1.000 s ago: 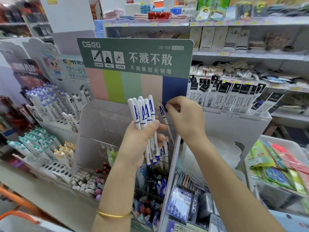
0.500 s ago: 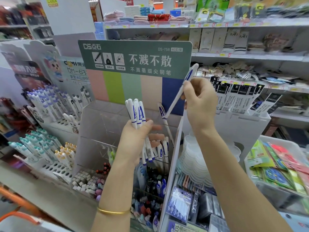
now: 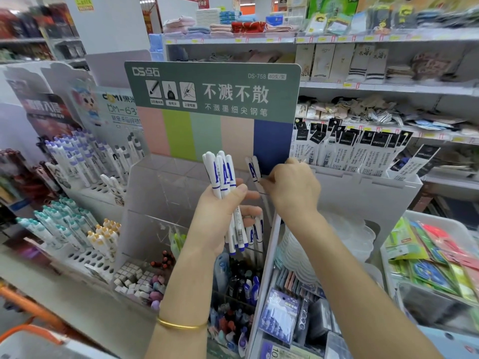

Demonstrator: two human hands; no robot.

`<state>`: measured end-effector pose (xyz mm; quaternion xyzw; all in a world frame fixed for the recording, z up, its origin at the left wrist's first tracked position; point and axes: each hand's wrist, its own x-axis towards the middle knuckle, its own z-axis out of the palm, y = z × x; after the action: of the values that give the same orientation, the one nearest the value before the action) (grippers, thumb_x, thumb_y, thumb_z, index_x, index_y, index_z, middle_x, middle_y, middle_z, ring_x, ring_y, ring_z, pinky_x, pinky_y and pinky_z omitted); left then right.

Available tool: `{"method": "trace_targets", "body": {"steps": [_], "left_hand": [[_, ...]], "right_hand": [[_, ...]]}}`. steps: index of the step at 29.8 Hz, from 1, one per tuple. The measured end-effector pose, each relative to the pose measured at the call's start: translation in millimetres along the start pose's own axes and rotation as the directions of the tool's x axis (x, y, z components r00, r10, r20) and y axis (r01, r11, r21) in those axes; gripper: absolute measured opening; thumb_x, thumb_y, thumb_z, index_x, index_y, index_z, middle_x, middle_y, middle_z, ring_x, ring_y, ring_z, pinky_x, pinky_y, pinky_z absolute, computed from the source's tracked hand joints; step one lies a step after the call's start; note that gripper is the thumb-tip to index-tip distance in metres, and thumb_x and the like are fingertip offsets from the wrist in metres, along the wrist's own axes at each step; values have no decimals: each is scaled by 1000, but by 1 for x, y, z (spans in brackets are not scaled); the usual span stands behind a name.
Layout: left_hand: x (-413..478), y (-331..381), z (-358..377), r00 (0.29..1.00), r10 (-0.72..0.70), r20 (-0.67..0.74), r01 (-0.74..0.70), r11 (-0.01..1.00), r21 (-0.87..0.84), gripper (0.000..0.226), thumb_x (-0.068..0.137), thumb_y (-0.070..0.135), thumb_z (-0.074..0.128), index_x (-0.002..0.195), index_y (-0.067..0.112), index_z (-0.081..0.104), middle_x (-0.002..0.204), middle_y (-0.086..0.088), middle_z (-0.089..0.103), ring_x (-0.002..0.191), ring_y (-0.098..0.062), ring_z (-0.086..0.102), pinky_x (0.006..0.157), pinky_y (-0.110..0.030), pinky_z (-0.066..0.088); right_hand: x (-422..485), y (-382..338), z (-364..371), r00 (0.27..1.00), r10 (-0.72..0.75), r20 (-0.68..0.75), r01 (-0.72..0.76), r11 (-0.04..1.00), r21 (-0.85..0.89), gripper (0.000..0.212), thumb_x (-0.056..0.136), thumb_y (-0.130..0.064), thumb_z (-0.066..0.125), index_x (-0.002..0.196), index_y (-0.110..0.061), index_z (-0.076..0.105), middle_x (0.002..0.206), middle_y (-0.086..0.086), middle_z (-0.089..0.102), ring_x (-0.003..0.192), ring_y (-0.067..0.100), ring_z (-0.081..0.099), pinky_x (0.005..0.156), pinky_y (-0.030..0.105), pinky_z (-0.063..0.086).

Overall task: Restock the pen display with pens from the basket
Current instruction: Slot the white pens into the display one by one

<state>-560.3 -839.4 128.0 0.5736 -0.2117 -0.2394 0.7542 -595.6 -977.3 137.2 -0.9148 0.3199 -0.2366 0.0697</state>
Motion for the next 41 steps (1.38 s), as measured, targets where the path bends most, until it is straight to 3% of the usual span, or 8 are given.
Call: {"method": "trace_targets", "body": {"steps": [6,9,12,16,24,29,32,41], "left_hand": [[0,1,3,998,-11,57,11,1000,13,7,98,12,53,105,11,54,85,-4,76,61,-18,68,54,-27,55],[-1,2,7,995,6,103,-10,999,38,16,99,11,52,112,12,60,90,-9,75,65,-20,69,60,-33,57],[-2,2,9,992,1,122,-8,999,54,21,98,12,52,118,11,61,90,-8,74,68,-21,70,57,-31,56],[-3,4,9,990,-10,143,5,999,33,20,97,16,53,115,14,62,90,-8,75,69,-23,71,56,-30,55],[5,-2,5,997,-45,-58,46,999,24,9,100,9,48,101,3,55,69,-5,72,56,-18,69,44,-24,52],[9,-2,2,993,-17,-117,25,997,69,12,98,5,51,88,9,48,63,-5,57,39,-9,45,39,-22,40],[9,-1,4,997,-16,-80,22,997,80,12,98,2,50,88,9,47,66,-5,54,40,-8,42,39,-22,38],[5,-1,3,999,18,-43,-16,999,50,6,98,5,51,102,8,51,62,0,62,43,-8,49,42,-21,42]], "right_hand": [[-8,-3,-9,996,-11,-91,43,930,365,23,93,-27,53,92,-14,73,89,3,64,87,21,55,62,33,40],[-13,-8,-20,985,-56,162,-78,693,717,35,96,-31,54,82,-4,71,71,6,66,65,16,58,65,38,50],[-17,-9,-32,926,-142,350,-251,460,852,28,97,-21,54,91,-1,71,75,0,71,61,6,65,58,22,54],[-16,-4,-42,900,-192,392,-288,415,863,17,95,-11,56,95,1,68,65,-6,65,46,-2,57,48,12,46],[2,0,-34,968,249,-23,-19,164,986,13,94,-11,55,82,-14,59,66,-2,58,52,5,51,43,18,37],[2,1,-23,921,169,-352,193,586,787,6,95,-17,56,93,-13,60,83,1,62,75,17,60,66,30,50],[0,3,-12,975,16,-222,108,838,535,17,94,-24,56,99,-11,66,86,-2,63,81,16,57,71,30,44],[0,-11,-6,999,28,-32,-23,989,146,15,92,-20,55,103,-14,63,97,5,67,92,29,59,63,32,41]]}}
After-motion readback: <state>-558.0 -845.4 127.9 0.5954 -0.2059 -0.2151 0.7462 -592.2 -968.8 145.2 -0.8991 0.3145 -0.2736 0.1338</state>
